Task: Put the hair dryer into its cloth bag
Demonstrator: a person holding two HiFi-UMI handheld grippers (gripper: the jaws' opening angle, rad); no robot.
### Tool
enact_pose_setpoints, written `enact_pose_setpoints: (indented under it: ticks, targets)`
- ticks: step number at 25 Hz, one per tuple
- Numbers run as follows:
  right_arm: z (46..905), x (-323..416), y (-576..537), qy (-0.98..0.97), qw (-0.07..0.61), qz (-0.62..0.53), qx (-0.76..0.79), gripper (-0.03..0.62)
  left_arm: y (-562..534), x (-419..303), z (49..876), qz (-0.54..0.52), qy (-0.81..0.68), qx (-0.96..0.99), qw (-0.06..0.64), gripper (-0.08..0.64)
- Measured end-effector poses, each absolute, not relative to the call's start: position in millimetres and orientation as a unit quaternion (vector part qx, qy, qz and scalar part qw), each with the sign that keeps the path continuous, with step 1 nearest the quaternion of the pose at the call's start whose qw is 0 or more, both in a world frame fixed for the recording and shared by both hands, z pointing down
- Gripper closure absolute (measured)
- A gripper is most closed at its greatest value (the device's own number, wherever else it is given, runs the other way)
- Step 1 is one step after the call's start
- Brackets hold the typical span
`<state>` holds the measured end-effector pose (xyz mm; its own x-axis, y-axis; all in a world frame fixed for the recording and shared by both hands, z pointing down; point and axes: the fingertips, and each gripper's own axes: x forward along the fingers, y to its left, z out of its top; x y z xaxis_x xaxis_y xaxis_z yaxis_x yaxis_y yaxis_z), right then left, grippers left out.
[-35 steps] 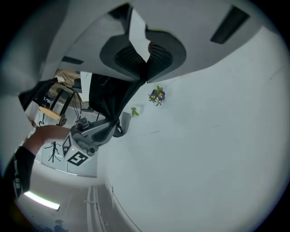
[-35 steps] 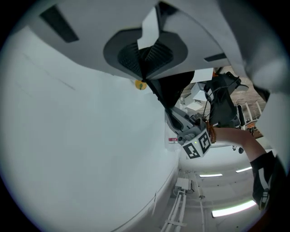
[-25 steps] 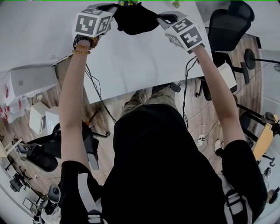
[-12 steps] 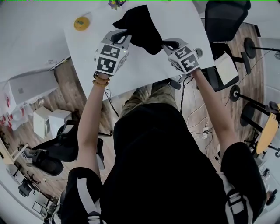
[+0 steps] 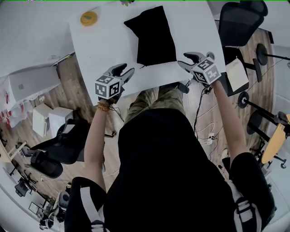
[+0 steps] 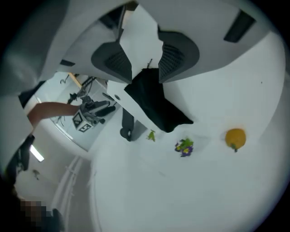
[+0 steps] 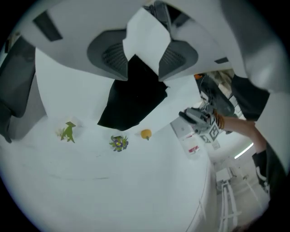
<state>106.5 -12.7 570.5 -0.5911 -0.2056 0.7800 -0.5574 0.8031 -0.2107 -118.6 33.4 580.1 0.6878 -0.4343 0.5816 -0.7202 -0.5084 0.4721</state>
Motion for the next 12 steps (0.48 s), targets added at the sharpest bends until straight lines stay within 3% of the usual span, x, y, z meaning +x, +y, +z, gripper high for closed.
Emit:
enact_pose_setpoints:
  ticks: [3,5,8,10,12]
  targets:
    - [587,91,-59,-0.856,0.343,0.268,0.279,0.364,6,-116,613,0.18,-0.394,0.811,0.392,0.373]
    - [614,81,-75,-0.842,0.349,0.283,0.299,0.364,-9,-100,630,0.199,-0.414,0.803,0.381,0.374]
    - [655,74,-71,-0.818,0.414,0.27,0.296,0.374,-21,-79,653,0.259,-0.433,0.79,0.348,0.419]
    - [673,75,-57,-0.804,0.472,0.23,0.279,0.435,-18,-71,671,0.3,-0.423,0.777,0.357,0.425]
    - [679,78,-44,-0.8,0.51,0.181,0.258,0.475,-11,-61,677,0.315,-0.402,0.778,0.366,0.492]
